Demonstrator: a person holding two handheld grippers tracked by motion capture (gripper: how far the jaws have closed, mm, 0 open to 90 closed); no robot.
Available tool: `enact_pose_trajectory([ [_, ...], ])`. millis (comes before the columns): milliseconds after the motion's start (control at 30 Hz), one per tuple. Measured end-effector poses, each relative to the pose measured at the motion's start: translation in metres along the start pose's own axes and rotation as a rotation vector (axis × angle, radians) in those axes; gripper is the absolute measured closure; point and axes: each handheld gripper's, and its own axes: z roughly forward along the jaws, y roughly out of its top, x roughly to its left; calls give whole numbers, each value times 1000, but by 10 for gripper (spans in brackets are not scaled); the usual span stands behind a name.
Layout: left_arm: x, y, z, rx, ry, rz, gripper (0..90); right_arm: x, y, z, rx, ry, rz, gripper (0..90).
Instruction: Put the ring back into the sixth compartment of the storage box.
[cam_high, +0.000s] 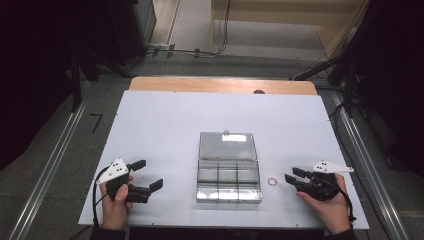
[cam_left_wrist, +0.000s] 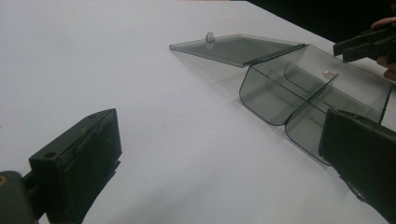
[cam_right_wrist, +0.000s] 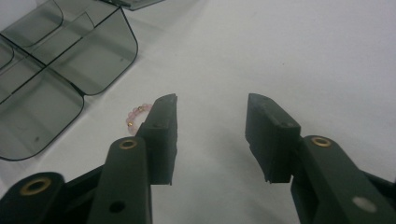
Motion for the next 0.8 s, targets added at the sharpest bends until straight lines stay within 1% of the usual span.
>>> enact_pose_trajectory([
  [100, 2, -1, 1, 2, 1, -7, 0, 0, -1, 3, 16, 12, -6, 580],
  [200, 2, -1, 2, 4, 1, -6, 0, -2, -3, 6, 29, 25, -14, 605],
  [300, 2, -2, 4, 10, 1, -9, 0, -2, -5, 9, 36, 23, -18, 617],
  [400, 3, -2, 4, 10, 1, -9, 0, 0, -5, 12, 47, 2, -36, 636],
  [467, 2, -2, 5, 13, -3, -6, 0, 1, -5, 12, 49, 3, -47, 655],
  [633, 2, -2, 6, 18, -1, 0, 0, 2, -6, 13, 47, -24, -77, 721],
  [800, 2, -2, 6, 15, -5, -3, 0, 2, -6, 13, 46, -38, -78, 759],
])
